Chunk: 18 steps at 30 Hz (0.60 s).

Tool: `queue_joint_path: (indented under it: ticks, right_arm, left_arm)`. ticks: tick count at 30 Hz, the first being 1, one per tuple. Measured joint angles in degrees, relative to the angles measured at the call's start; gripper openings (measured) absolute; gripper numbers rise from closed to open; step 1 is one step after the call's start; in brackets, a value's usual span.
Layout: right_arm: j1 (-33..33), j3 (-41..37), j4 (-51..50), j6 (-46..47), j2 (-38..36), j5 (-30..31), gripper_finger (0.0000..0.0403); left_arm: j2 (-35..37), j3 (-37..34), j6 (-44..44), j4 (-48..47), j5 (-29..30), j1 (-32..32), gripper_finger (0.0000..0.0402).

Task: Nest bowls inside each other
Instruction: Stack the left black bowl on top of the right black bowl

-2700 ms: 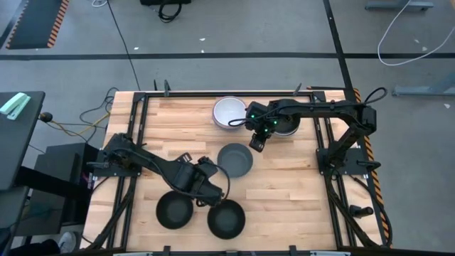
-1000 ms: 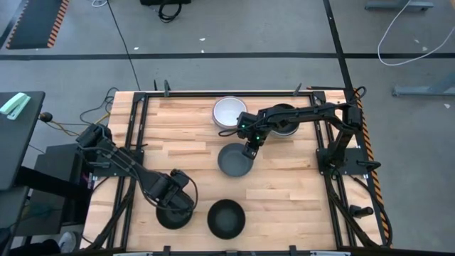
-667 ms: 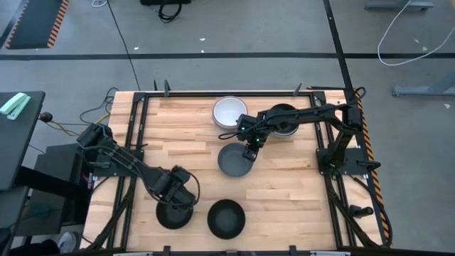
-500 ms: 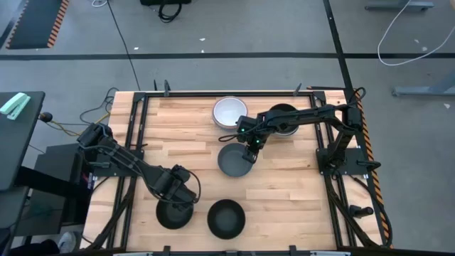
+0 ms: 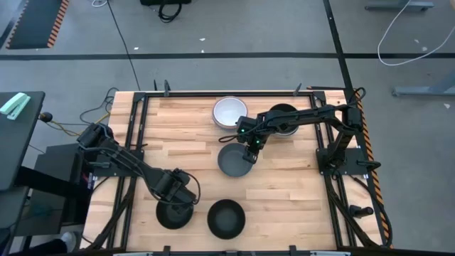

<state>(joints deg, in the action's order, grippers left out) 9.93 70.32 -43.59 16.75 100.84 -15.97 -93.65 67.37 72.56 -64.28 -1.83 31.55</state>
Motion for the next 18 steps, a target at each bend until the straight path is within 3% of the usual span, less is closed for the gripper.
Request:
queue_joint_path:
  ticks: [10,18]
  right_arm:
    - [0.0,0.0,0.0,0.0,0.0,0.0,0.0064]
    - [0.0,0.0,0.0,0.0,0.0,0.0,0.0064]
  left_arm:
    - [0.0,-6.5,0.3,8.6,-2.4,-0.3,0.0053]
    - [2.3,-4.0,0.3,8.0,-2.7,-2.5,0.0028]
